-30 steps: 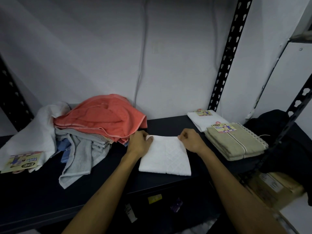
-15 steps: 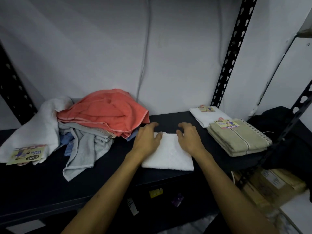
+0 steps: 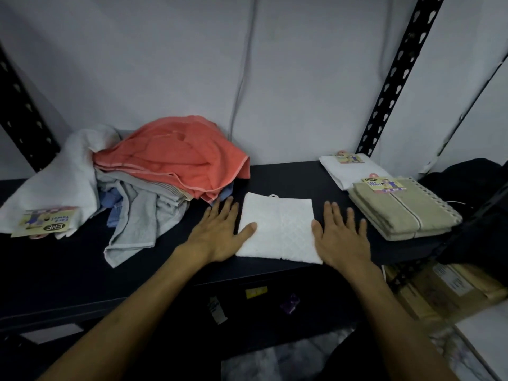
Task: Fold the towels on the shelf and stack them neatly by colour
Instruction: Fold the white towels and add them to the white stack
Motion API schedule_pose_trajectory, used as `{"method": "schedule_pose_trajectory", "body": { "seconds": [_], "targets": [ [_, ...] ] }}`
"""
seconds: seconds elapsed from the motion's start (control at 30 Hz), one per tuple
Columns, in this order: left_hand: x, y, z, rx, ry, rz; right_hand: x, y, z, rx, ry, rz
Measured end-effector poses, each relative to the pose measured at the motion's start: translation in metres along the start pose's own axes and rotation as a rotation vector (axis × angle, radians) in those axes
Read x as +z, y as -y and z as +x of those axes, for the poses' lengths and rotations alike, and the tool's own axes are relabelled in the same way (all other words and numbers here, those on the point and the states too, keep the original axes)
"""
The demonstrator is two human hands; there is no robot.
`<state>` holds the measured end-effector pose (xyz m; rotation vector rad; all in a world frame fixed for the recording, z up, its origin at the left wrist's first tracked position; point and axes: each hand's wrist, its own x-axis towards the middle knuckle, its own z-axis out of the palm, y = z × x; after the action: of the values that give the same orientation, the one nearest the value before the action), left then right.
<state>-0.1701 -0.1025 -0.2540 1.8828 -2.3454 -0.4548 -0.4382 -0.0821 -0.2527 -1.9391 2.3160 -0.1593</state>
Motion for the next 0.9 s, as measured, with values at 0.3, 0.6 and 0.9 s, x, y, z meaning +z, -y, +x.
{"method": "schedule_pose_trajectory", "body": {
  "seconds": [0.3,0.6,0.9],
  "targets": [
    [0.017,-0.058,0.027,0.152,-0.097,-0.081,0.019,0.052,0.012,-0.288,0.013,0.199],
    [0.014,-0.006,0.008,0.085,-0.009,-0.001,0.013,0.009,0.006,-0.259,0.053,0.108],
    [0.015,-0.039,-0.038,0.485,-0.208,-0.09,0.036,-0.04,-0.057,-0.624,-0.163,0.327]
  ]
}}
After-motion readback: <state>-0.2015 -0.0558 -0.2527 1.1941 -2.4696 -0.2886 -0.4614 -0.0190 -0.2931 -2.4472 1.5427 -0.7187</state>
